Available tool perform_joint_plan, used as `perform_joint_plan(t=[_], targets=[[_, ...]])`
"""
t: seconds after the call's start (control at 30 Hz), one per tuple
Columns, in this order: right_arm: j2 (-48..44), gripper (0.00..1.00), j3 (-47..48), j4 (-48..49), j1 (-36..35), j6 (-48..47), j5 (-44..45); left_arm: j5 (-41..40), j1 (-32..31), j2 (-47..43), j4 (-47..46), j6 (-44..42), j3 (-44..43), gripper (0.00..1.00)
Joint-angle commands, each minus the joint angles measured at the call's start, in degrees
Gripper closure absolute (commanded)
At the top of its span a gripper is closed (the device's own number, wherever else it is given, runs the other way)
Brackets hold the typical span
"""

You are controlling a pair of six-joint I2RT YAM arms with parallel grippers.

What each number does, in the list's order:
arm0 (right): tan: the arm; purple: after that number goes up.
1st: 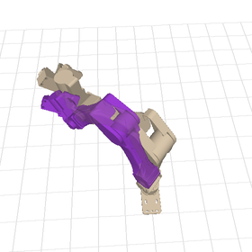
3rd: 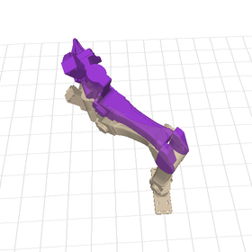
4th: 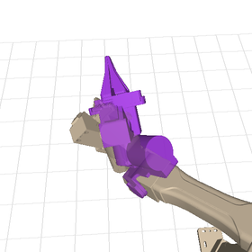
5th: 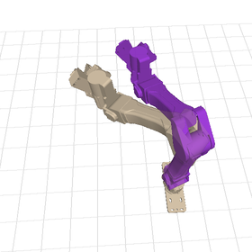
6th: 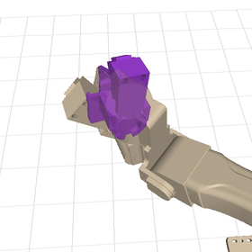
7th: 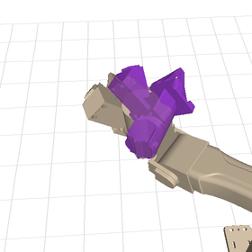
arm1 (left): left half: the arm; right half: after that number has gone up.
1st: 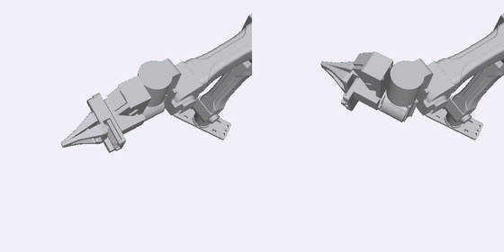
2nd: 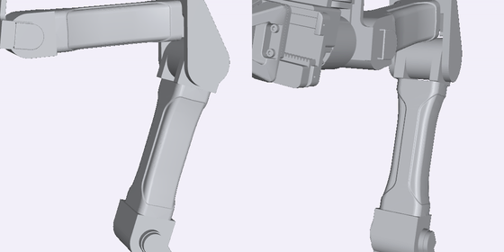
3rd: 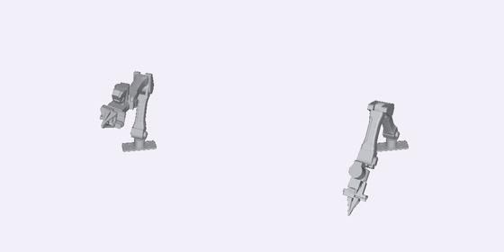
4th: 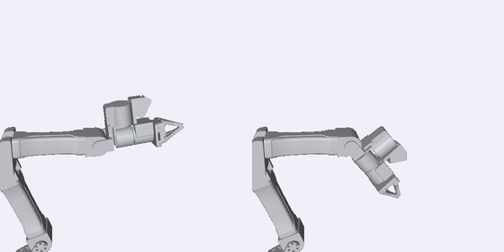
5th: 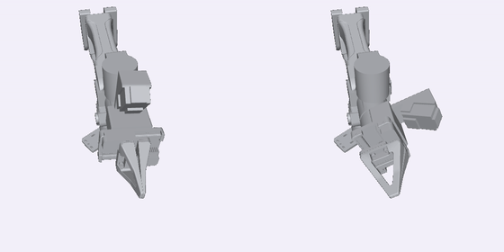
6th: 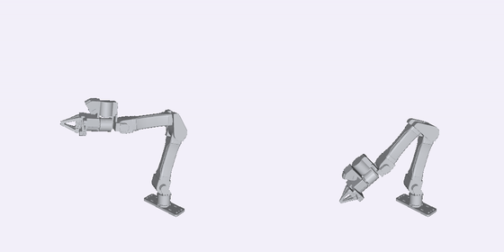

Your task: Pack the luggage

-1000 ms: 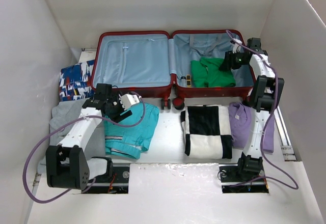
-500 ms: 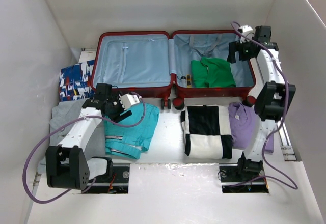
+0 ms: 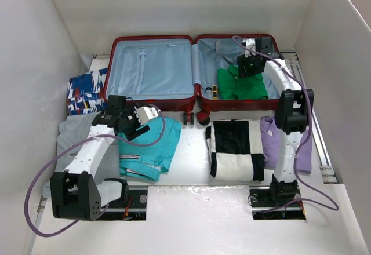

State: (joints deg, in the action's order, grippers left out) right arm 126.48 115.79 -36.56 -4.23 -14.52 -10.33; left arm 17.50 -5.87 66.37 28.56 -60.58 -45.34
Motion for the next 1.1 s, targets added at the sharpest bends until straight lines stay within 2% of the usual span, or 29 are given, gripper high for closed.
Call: perform_joint_plan(t=[0.0,0.3,0.47,0.57,0.6,0.63,0.7,0.83,0.97,1.03,1.07], targets=[[-1.93,0.32,-0.29,0.96,-0.69,3.53,6.02,0.08,0.33,-1.59,0.62,-0.42,1.05,0.33],[-0.18,0.44,-5.04,3.50,-2.54,3.54,3.12,-0.97,0.33,-1.07,-0.52,-0.95,2.09,0.33],[-0.70,0.44,-6.89,4.21,-4.38,3.54,2.42,-0.97,0.33,-1.07,-1.05,-0.95,2.10,0.33],[-0.18,0.56,-7.42,4.21,-4.91,4.76,3.65,-0.97,0.33,-1.07,-1.05,-0.95,2.10,0.33],[-0.18,0.64,-7.42,4.21,-4.91,4.77,4.17,-0.97,0.33,-1.07,-1.05,-0.95,2.10,0.33],[-0.18,0.85,-7.42,4.21,-4.91,4.77,4.18,-0.97,0.33,-1.07,-1.05,-0.95,2.10,0.33],[-0.18,1.00,-7.42,4.21,-5.52,3.81,4.18,-0.97,0.33,-1.07,-1.05,-0.95,2.10,0.33],[-4.64,1.00,-12.49,7.09,-6.76,-3.12,-1.52,-0.97,0.33,-1.07,-1.05,-0.95,2.63,0.33],[-7.73,1.00,-18.40,11.67,-6.76,-4.72,-8.30,-0.97,0.33,-1.07,-1.05,-0.95,2.63,0.33],[-6.78,0.88,-18.40,10.11,-6.23,-4.72,-10.14,-0.97,0.33,-1.07,-1.05,-0.95,2.63,0.33],[-5.12,0.71,-16.58,8.27,-5.71,-4.72,-10.15,-0.97,0.33,-1.07,-1.05,-1.47,2.63,0.33]])
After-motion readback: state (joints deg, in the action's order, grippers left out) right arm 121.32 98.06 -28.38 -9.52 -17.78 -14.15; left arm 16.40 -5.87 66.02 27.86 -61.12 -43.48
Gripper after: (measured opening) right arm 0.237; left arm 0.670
